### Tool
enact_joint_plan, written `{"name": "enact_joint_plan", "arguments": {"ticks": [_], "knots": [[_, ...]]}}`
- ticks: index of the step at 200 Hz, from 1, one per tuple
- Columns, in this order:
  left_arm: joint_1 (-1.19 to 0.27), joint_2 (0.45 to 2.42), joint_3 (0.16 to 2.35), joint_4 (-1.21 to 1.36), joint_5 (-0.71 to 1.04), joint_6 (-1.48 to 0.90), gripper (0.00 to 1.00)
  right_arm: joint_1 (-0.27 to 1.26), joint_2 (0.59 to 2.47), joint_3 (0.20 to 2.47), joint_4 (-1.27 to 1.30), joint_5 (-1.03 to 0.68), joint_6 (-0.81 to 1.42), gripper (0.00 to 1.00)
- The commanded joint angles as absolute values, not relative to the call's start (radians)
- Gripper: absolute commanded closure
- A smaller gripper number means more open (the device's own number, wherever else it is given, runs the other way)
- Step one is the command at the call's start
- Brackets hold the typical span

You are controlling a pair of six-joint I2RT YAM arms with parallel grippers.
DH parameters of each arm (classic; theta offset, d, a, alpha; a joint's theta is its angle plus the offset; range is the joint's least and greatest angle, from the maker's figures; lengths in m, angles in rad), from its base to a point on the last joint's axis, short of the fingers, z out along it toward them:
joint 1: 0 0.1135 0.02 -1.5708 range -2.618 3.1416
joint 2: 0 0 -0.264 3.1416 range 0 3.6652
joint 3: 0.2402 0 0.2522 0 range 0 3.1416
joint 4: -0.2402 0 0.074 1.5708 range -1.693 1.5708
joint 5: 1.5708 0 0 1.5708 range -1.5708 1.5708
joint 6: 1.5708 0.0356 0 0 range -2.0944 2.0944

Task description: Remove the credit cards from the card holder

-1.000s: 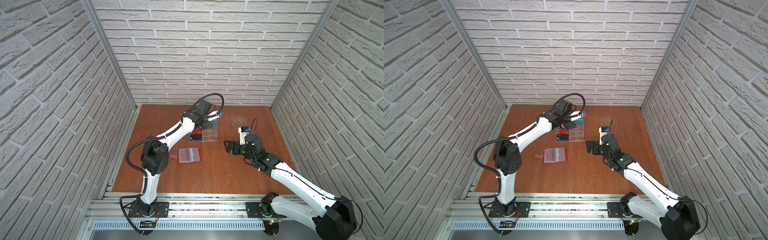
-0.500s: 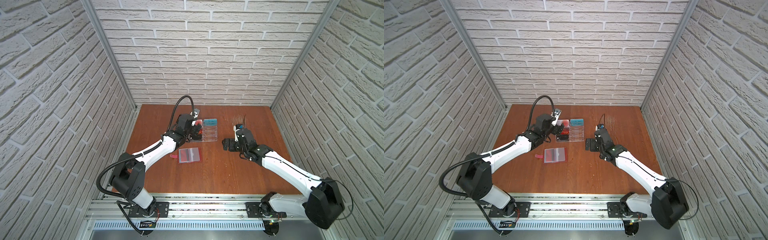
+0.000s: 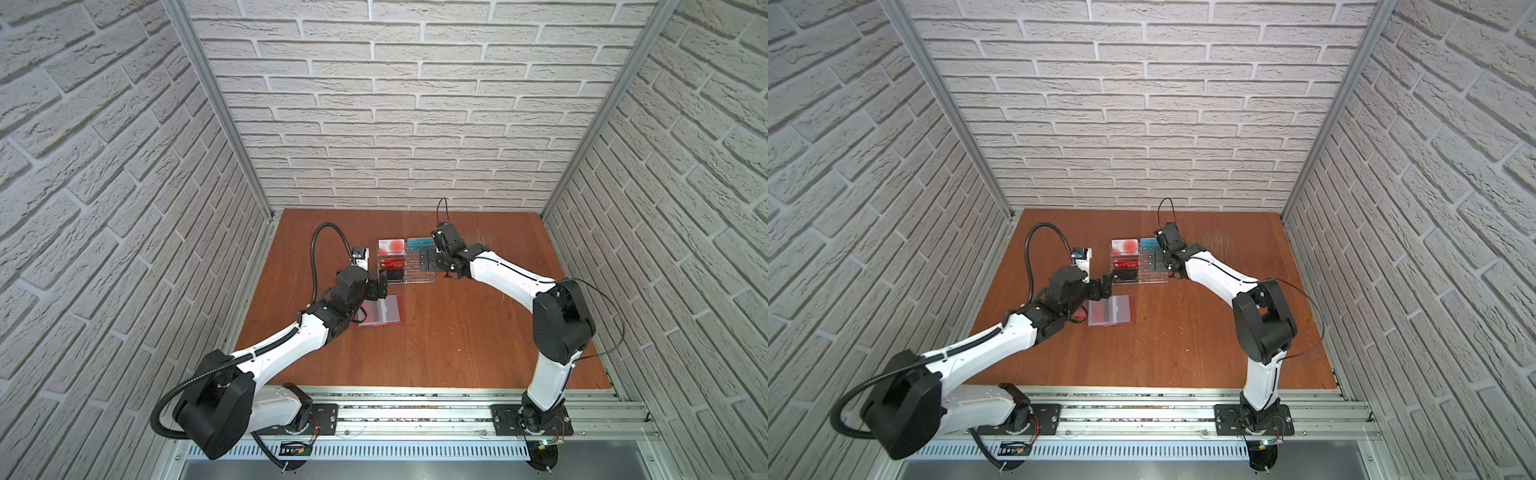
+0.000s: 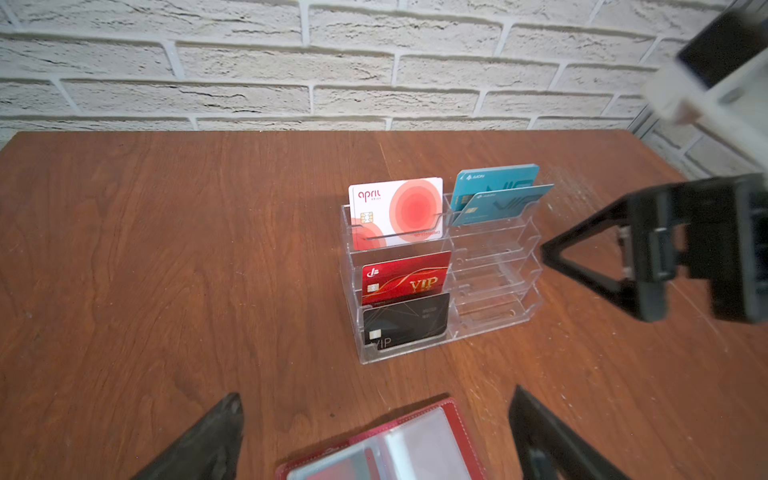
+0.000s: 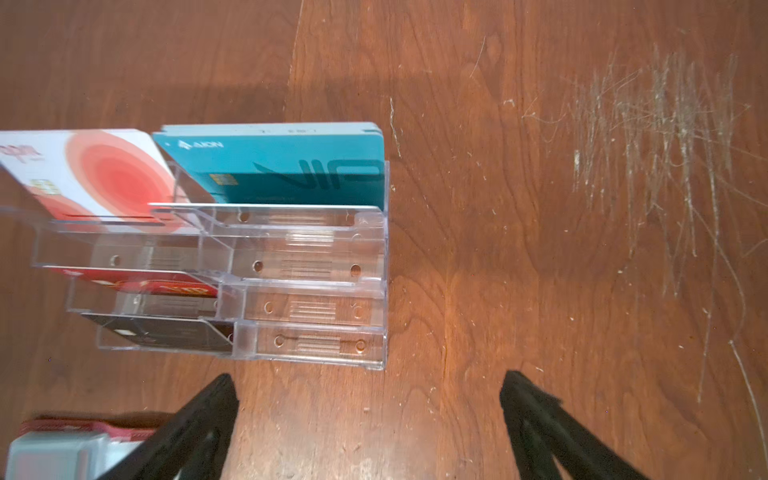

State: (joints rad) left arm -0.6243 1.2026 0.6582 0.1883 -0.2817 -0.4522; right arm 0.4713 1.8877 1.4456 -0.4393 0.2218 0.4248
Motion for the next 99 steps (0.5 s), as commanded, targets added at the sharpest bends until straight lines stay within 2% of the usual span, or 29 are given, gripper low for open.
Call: {"name": "enact_joint_plan", "arguments": {"ticks": [1, 42, 99], "knots": [[-0.632, 1.136, 0.597, 0.256, -0.283, -0.526, 0.02, 0.477, 1.905, 1.518, -0.458, 0.262, 0.395, 0.00], [-0.640, 1.056, 0.494, 0.334, -0.316, -0.551, 0.02, 0.476, 1.967, 1.573, -0.441, 0.316, 0.348, 0.00], [-0.641, 1.105, 0.517, 0.325, -0.375, -0.519, 0.02, 0.473, 2.062, 1.687, -0.439, 0.336, 0.303, 0.00]]}}
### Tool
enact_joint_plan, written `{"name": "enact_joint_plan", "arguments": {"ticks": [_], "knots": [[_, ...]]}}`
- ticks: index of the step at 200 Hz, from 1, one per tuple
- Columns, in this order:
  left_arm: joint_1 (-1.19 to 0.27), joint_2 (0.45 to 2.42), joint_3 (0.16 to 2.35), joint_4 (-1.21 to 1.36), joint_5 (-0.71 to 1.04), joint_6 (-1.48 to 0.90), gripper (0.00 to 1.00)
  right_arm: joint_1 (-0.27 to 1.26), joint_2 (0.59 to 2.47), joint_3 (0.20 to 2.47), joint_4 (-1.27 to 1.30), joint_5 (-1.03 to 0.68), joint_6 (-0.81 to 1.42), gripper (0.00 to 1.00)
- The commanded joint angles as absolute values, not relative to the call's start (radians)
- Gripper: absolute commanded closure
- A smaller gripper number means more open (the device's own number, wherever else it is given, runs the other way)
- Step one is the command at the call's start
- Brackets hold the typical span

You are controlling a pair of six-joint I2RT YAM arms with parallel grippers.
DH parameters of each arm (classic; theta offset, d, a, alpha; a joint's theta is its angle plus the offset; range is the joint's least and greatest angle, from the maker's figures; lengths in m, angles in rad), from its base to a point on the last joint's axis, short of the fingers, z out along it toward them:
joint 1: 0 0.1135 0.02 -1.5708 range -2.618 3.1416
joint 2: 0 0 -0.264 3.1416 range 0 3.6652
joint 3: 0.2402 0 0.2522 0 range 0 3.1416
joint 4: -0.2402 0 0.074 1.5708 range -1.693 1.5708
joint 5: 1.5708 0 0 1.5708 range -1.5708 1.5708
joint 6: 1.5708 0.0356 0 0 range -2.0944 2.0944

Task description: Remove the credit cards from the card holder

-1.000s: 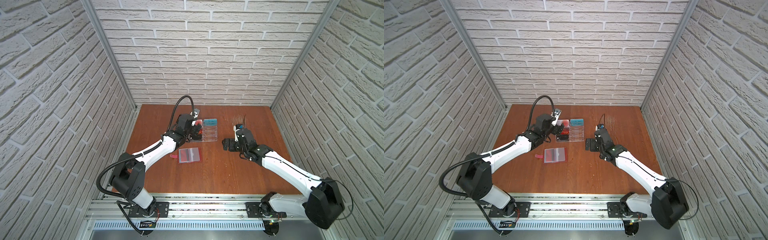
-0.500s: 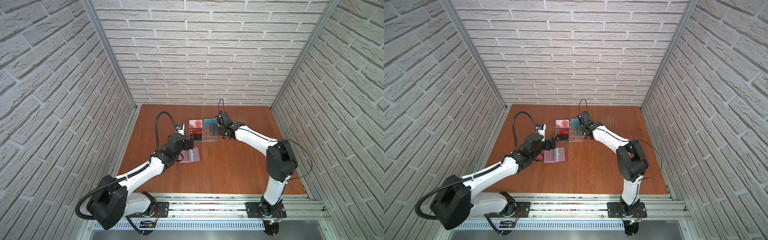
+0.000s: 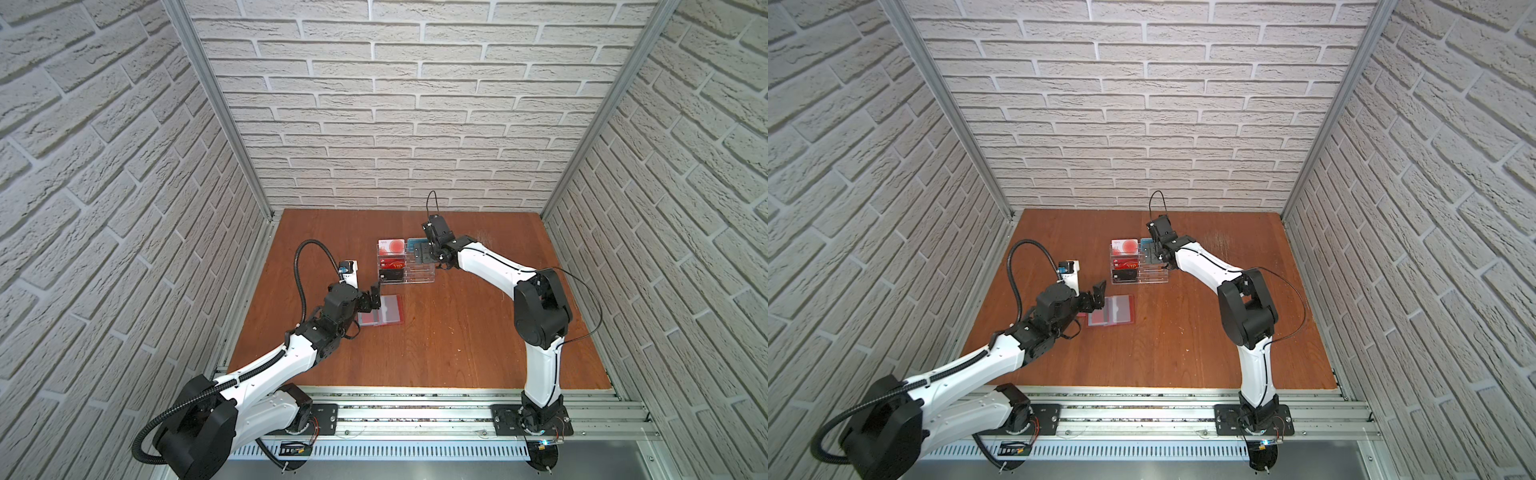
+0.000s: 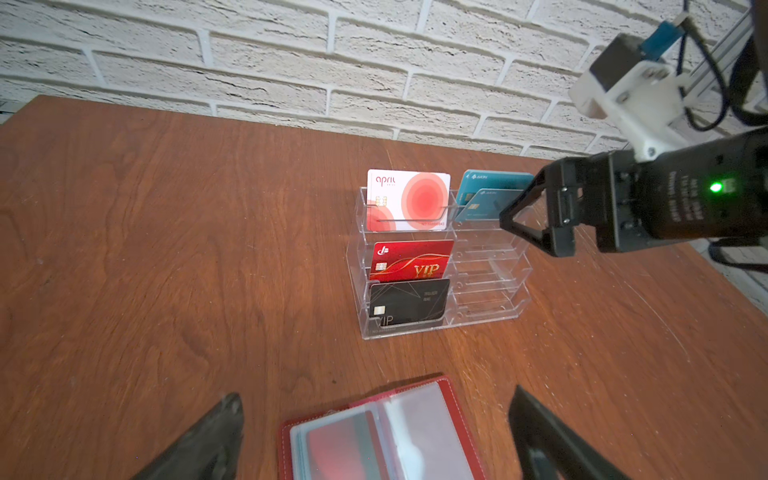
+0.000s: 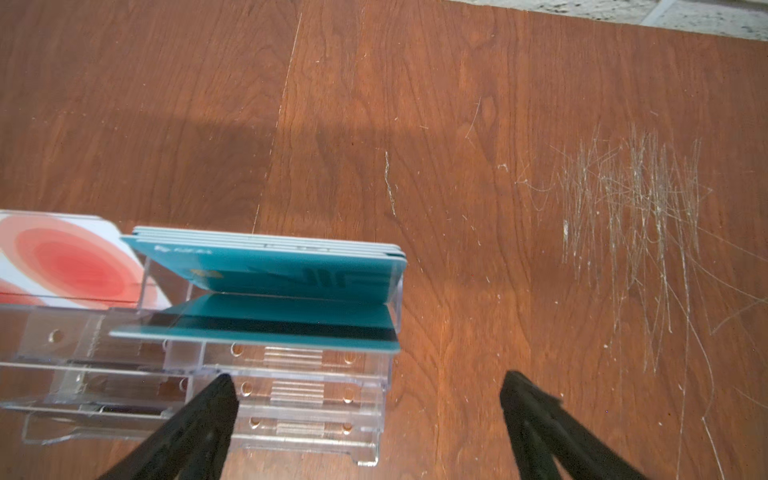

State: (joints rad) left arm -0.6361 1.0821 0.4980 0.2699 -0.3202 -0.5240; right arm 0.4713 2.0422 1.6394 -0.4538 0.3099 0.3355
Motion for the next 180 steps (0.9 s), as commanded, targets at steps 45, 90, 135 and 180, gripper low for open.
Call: {"name": "enact_joint_plan", "arguments": {"ticks": [45, 90, 135, 180], "knots": [[-0.641, 1.138, 0.506, 0.385, -0.418, -0.455, 0.02, 0.471, 2.100, 1.751, -0.454, 0.339, 0.279, 0.00], [-0.637, 1.128, 0.519, 0.377, -0.433, -0.449, 0.02, 0.460, 2.117, 1.781, -0.454, 0.328, 0.264, 0.00], [-0.603, 1.095, 0.524, 0.319, -0.347, -0.469, 0.02, 0.456, 2.114, 1.785, -0.444, 0.314, 0.256, 0.00], [-0.595, 1.136, 0.585, 0.217, -0.337, -0.528, 0.02, 0.453, 2.104, 1.803, -0.451, 0.317, 0.247, 0.00]]}}
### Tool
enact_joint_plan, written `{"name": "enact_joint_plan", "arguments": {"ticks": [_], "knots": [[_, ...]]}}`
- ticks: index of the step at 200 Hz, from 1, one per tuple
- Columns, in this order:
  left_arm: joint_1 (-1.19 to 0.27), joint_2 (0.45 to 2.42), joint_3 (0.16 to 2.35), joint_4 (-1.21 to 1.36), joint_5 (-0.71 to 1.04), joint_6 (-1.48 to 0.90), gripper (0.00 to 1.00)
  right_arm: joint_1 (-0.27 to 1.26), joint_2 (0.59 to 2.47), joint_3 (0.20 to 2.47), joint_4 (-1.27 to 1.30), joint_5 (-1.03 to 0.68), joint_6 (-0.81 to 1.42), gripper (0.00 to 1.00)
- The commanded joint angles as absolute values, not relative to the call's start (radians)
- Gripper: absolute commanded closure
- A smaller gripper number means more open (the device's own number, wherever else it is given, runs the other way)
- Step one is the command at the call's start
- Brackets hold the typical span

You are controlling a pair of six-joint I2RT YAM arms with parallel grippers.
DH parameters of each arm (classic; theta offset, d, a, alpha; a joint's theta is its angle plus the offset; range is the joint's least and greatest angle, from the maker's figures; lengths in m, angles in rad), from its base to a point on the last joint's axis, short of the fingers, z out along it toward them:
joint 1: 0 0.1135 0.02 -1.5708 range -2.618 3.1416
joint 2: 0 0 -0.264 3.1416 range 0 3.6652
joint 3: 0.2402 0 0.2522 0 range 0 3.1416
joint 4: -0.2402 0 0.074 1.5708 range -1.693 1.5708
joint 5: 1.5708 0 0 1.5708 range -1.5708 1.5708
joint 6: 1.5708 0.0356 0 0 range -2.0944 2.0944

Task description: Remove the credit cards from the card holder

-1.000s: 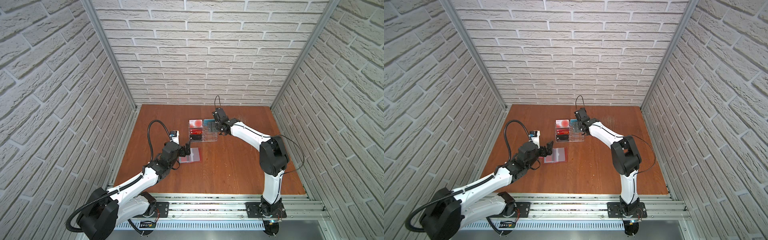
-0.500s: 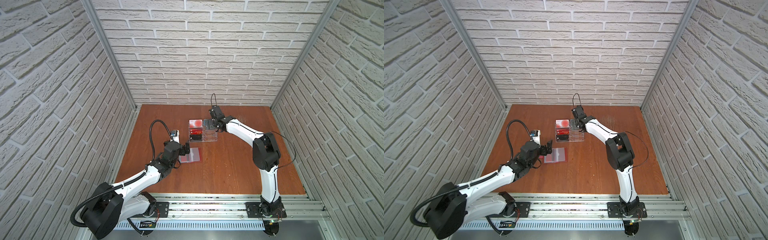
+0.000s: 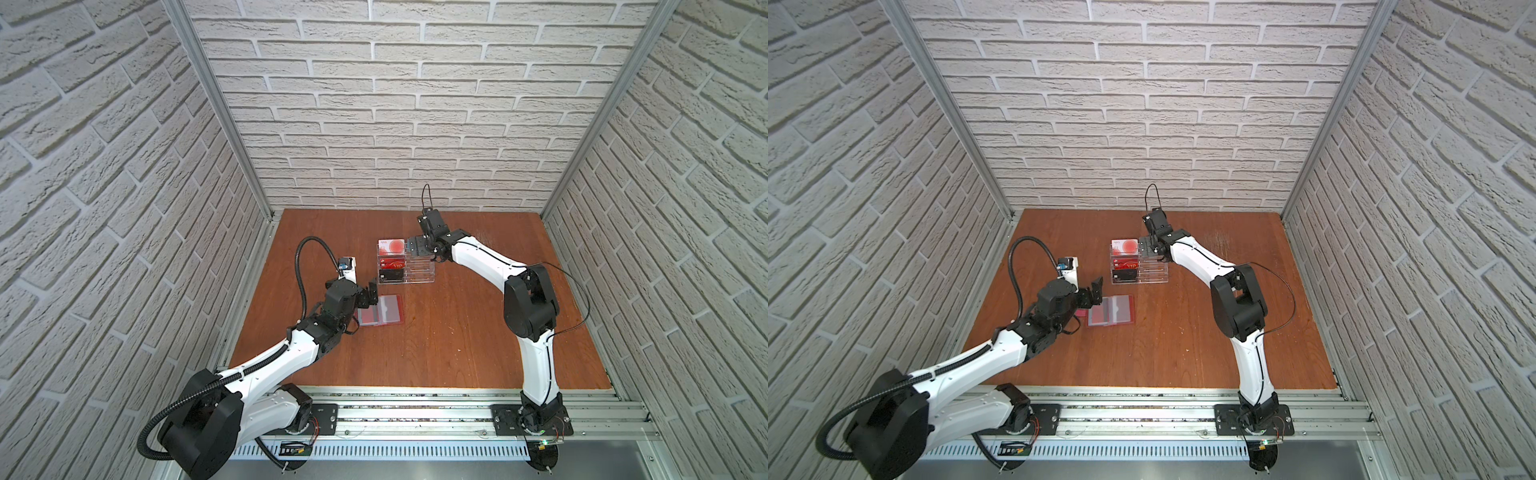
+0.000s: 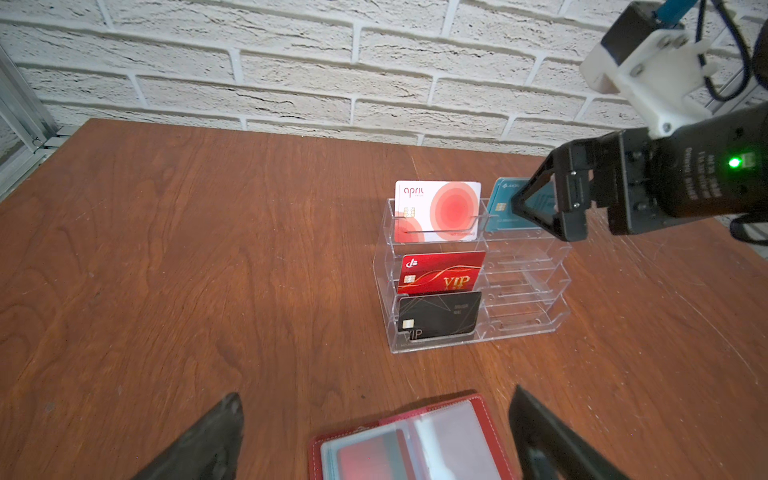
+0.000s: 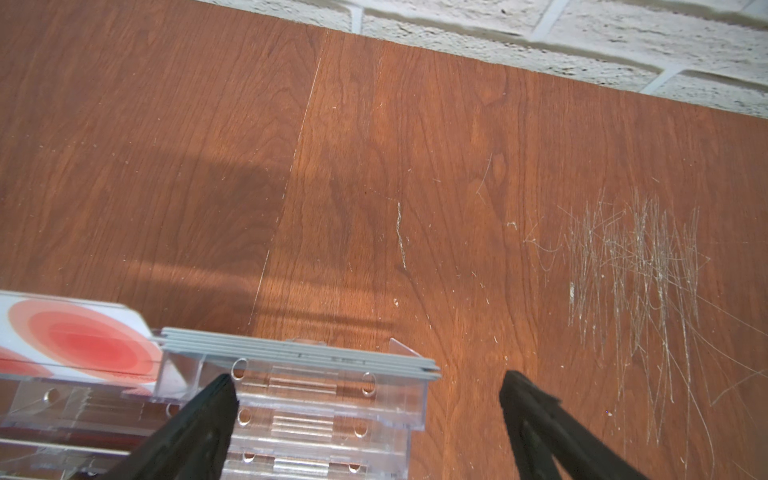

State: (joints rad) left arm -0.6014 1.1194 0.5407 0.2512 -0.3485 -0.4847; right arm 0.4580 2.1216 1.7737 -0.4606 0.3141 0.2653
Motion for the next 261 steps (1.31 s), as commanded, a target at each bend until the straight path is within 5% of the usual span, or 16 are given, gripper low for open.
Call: {"name": "enact_joint_plan", "arguments": {"ticks": [1, 79, 169, 261], "knots": [[-0.595, 1.137, 0.585, 0.217, -0.337, -0.529, 0.02, 0.453, 2.104, 1.803, -0.451, 0.317, 0.247, 0.00], [-0.598, 1.143, 0.615, 0.109, -0.303, -0.592, 0.02, 0.453, 1.895, 1.694, -0.437, 0.219, 0.313, 0.00], [-0.580, 1.092, 0.561, 0.027, -0.044, -0.744, 0.02, 0.546, 1.539, 1.302, -0.389, 0.105, 0.430, 0.00], [-0.491, 1.072, 0.398, 0.229, 0.174, -0.988, 0.02, 0.647, 1.620, 1.074, -0.284, -0.038, 0.474, 0.02]]}}
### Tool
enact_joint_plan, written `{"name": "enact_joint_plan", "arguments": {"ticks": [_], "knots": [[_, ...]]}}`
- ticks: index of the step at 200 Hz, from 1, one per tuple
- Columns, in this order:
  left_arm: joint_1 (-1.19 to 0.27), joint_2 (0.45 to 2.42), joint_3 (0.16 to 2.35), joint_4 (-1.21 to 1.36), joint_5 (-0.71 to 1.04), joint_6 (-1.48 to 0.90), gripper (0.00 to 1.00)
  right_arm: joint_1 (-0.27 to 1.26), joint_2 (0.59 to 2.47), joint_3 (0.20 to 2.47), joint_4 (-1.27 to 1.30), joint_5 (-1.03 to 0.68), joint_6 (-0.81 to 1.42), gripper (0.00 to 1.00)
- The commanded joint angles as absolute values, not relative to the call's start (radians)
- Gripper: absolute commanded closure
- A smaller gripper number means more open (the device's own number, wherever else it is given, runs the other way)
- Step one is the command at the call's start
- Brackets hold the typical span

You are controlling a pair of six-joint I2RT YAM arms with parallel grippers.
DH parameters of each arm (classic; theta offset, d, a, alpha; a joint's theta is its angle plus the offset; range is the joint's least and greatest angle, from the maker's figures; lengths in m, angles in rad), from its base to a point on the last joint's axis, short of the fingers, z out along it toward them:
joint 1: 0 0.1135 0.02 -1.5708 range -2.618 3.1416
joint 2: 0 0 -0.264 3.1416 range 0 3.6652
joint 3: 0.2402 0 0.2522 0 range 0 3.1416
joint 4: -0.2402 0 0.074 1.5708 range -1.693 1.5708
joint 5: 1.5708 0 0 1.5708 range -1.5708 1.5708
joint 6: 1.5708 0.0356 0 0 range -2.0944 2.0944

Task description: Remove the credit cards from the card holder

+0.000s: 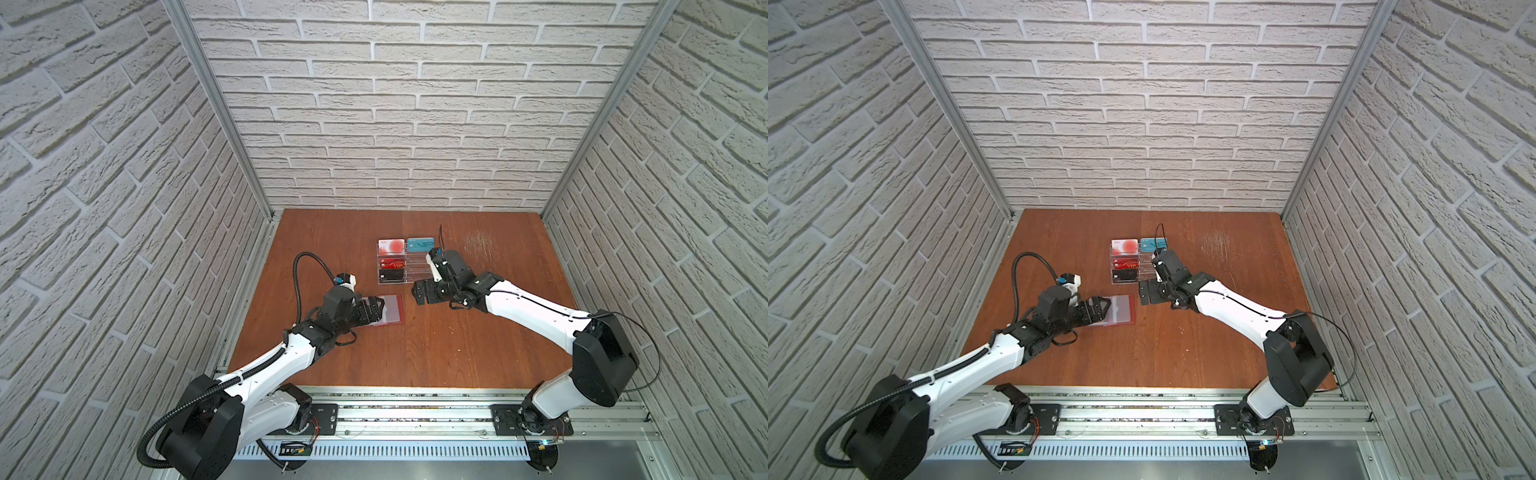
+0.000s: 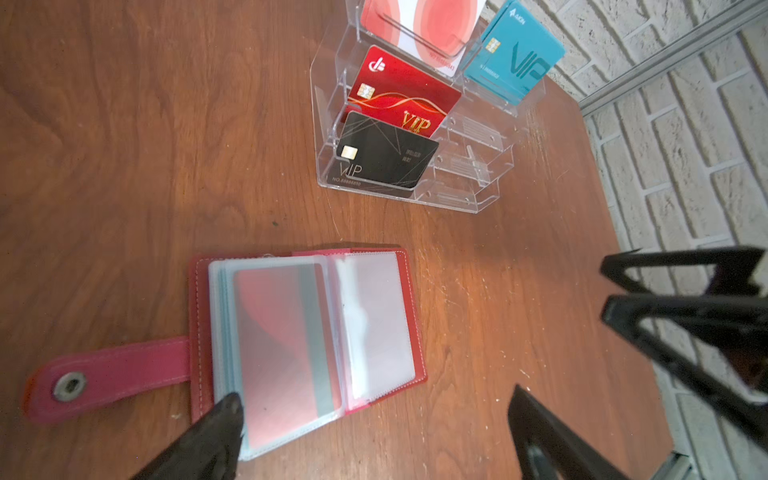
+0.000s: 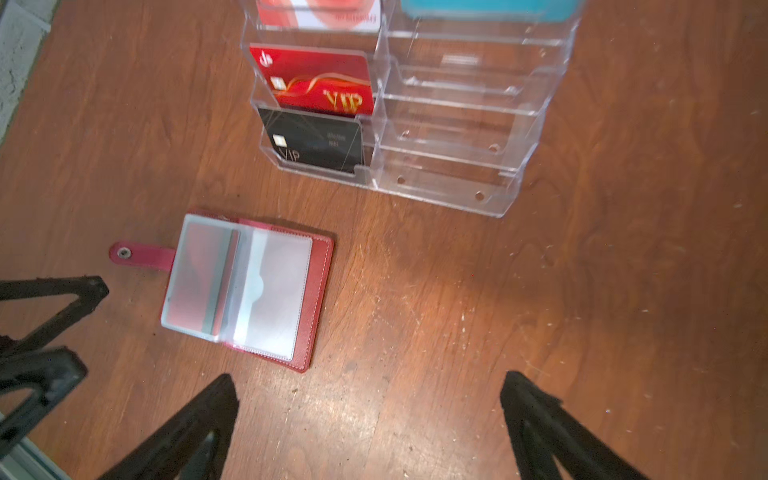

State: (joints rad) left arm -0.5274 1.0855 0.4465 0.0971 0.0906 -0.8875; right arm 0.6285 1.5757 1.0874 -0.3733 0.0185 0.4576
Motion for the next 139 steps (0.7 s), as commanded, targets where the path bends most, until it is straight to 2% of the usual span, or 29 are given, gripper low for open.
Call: {"name": "enact_joint_plan", "arguments": {"ticks": [1, 61, 139], "knots": [[-0.489, 1.074, 0.396, 0.230, 0.176, -0.991, 0.02, 0.647, 1.622, 1.075, -0.283, -0.040, 0.472, 0.02], [-0.447, 1.088, 0.356, 0.332, 0.229, -1.082, 0.02, 0.679, 1.683, 1.016, -0.123, -0.099, 0.487, 0.12], [-0.414, 1.167, 0.337, 0.410, 0.268, -1.124, 0.02, 0.725, 1.791, 1.032, -0.071, -0.114, 0.499, 0.32]]}}
